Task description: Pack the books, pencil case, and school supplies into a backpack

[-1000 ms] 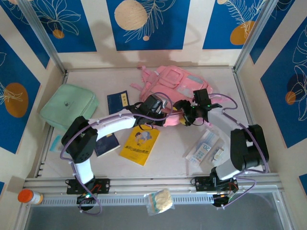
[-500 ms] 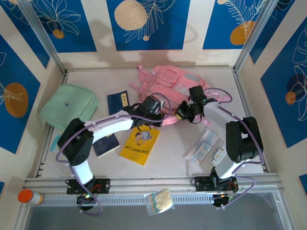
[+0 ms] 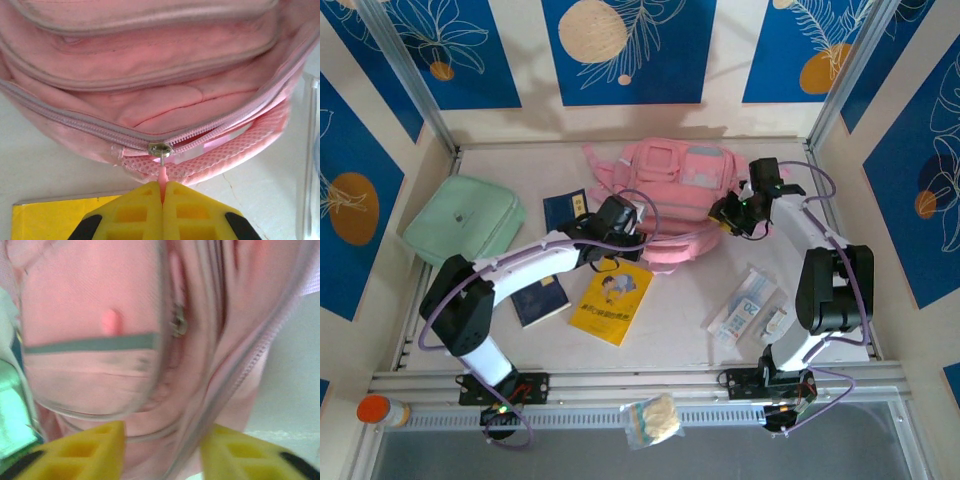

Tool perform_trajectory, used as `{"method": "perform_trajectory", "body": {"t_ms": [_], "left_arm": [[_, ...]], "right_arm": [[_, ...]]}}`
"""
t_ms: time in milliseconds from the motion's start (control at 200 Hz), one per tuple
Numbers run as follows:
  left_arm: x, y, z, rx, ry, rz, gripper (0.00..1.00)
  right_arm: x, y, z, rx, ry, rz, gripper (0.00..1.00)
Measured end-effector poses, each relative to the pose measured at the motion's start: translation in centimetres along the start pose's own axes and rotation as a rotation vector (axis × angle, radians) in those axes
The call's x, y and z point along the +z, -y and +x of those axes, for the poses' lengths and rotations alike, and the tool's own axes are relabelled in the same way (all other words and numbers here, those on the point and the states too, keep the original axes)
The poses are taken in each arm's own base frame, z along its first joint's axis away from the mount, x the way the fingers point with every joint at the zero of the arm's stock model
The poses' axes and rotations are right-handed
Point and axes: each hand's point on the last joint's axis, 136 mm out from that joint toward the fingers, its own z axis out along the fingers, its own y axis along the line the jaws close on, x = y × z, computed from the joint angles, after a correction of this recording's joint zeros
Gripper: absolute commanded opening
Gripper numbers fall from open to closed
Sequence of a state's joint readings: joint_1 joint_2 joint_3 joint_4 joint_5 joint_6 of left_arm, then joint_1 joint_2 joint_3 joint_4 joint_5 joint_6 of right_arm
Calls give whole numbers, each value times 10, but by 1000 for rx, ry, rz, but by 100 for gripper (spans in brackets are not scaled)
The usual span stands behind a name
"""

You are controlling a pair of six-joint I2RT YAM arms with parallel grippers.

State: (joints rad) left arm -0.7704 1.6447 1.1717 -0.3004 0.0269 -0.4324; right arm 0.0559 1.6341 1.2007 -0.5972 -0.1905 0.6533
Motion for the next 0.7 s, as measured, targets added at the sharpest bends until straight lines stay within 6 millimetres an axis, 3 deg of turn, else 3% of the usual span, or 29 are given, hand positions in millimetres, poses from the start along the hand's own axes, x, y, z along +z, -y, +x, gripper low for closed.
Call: {"method": "perform_trajectory", "body": {"t_ms": [130,310,465,700], "left_arm": [[11,1,8,-4,-33,0,0],[13,1,10,-4,-38,-1,0],[13,1,9,-11,-38,-1,0],[12,3,6,-17,-30,3,0]], "right_arm": [[-4,-1,6,33,-10,-34,70],[-10,-2,56,144,-73,-87,74],[9,-23,101,226,-161,-102,74],[30,-47,120,338,-152,-60,75]]}}
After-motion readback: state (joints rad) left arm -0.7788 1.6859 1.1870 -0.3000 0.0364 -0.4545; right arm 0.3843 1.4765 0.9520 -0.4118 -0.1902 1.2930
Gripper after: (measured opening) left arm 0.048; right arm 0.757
